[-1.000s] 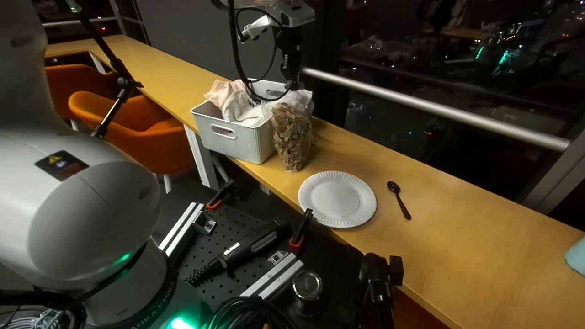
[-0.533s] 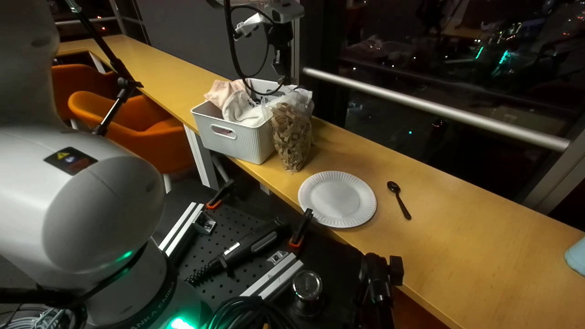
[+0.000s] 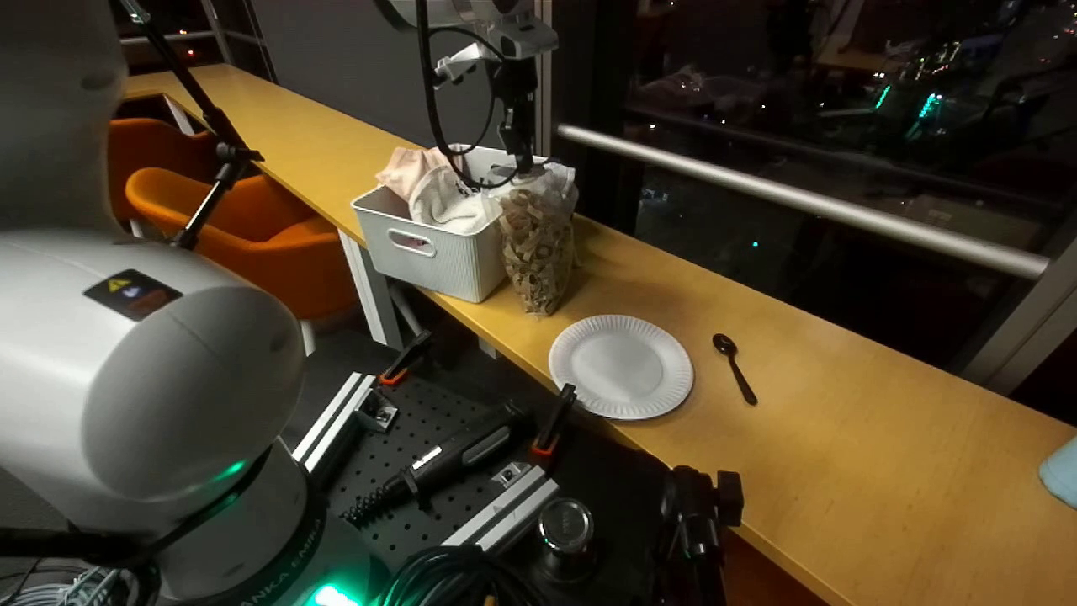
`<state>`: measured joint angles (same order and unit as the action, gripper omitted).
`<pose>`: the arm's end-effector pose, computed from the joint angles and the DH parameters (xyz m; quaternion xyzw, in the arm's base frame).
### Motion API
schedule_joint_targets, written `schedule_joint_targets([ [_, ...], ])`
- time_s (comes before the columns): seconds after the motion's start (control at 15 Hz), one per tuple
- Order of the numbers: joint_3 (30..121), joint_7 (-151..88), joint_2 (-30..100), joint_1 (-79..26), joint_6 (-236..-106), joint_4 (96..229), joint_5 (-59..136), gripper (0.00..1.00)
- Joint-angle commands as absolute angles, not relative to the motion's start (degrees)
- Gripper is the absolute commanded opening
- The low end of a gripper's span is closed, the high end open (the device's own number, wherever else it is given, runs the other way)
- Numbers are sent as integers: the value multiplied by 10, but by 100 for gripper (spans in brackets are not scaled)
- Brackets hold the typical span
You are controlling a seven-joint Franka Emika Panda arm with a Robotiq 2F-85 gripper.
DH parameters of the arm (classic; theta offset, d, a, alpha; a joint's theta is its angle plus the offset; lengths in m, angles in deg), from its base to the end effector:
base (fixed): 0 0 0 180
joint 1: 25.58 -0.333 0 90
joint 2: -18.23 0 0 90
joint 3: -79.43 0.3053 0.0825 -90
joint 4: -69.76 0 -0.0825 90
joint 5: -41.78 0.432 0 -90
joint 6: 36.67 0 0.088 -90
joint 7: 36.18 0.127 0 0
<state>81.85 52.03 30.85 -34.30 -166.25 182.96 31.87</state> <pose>0.6317 0.1166 0.3066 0.8116 -0.5797 0.0700 0.0161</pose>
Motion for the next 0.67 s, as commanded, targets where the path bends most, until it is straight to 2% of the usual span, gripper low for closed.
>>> schedule_joint_targets([
  [0.0, 816, 529, 304, -351, -1640, 1816, 311, 57],
  [0.4, 817, 550, 254, -349, -1607, 1844, 315, 99],
  [0.6, 815, 554, 247, -338, -1584, 1851, 323, 100],
])
